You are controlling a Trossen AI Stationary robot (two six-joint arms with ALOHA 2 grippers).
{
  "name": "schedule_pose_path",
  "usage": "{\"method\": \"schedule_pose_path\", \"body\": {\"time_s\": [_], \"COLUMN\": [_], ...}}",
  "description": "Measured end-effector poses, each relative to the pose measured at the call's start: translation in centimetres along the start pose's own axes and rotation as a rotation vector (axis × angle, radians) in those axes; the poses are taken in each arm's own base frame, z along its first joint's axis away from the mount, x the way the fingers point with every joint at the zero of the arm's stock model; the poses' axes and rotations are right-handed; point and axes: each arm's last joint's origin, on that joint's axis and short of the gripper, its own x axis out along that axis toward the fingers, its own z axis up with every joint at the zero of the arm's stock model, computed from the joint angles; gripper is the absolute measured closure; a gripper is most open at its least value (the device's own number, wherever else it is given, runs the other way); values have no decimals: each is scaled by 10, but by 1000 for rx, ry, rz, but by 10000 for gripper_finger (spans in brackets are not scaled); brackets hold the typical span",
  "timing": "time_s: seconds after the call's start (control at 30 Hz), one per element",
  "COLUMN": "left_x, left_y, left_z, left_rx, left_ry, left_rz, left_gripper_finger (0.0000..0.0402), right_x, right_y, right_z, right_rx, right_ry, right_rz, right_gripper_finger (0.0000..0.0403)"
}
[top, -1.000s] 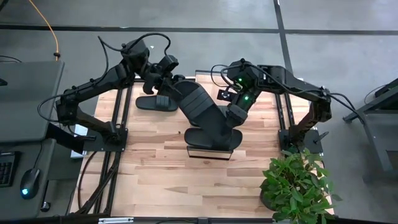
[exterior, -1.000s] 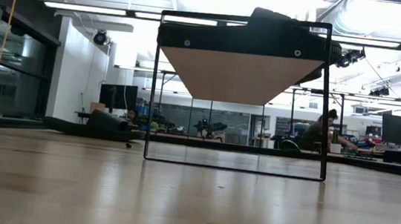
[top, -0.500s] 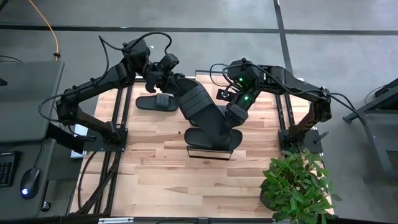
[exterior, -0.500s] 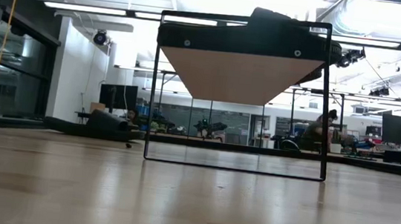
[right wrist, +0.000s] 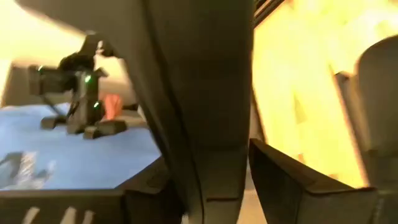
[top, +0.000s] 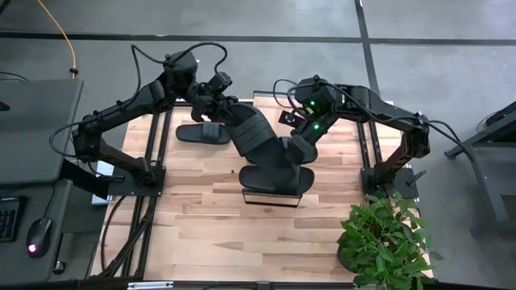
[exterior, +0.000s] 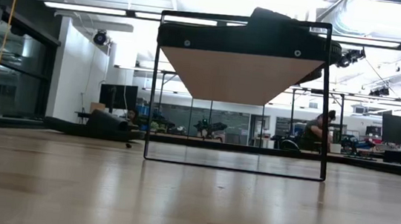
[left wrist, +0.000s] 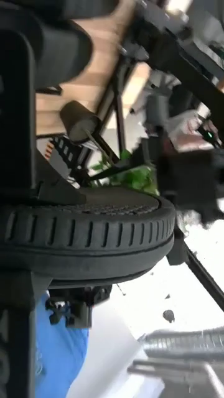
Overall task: Pick and place slides into the shelf
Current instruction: Put the black slide on the shelf
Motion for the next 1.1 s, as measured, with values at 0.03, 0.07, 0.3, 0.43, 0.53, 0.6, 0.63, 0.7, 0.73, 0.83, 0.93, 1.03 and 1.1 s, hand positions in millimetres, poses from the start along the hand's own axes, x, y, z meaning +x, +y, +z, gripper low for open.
{"method": "schedule_pose_path", "body": {"time_s": [0.03,0.07,0.3,0.43,0.53,0.6,0.63,0.7,0.73,0.83,0.93,1.03,1.1], "left_x": [0,0,0,-1,-1,-1,-2,-2,-2,-2,-1,2,4], "left_y": [2,3,12,16,17,18,19,21,24,33,44,57,65], "left_z": [-1,-3,-13,-16,-17,-17,-17,-18,-19,-23,-27,-33,-36], "left_rx": [-7,-17,-38,-48,-51,-53,-56,-60,-62,-81,-106,-140,-159], "left_ry": [5,13,56,61,55,46,40,23,11,-14,-36,-65,-92], "left_rz": [15,29,117,167,185,203,223,280,311,380,421,429,418], "left_gripper_finger": [374,372,345,361,373,371,367,354,348,343,356,371,373], "right_x": [-1,-3,-28,-45,-53,-57,-59,-62,-63,-66,-67,-65,-63], "right_y": [-1,-1,3,8,13,16,17,21,22,24,27,30,31], "right_z": [1,2,10,16,18,20,21,21,22,23,25,25,24], "right_rx": [-2,-7,-78,-121,-156,-181,-193,-214,-222,-245,-260,-274,-279], "right_ry": [-16,-33,-244,-380,-466,-511,-535,-574,-592,-636,-676,-702,-713], "right_rz": [-11,-19,-77,-88,-87,-79,-78,-74,-75,-75,-72,-77,-92], "right_gripper_finger": [249,247,244,244,244,244,244,244,244,244,244,244,244]}}
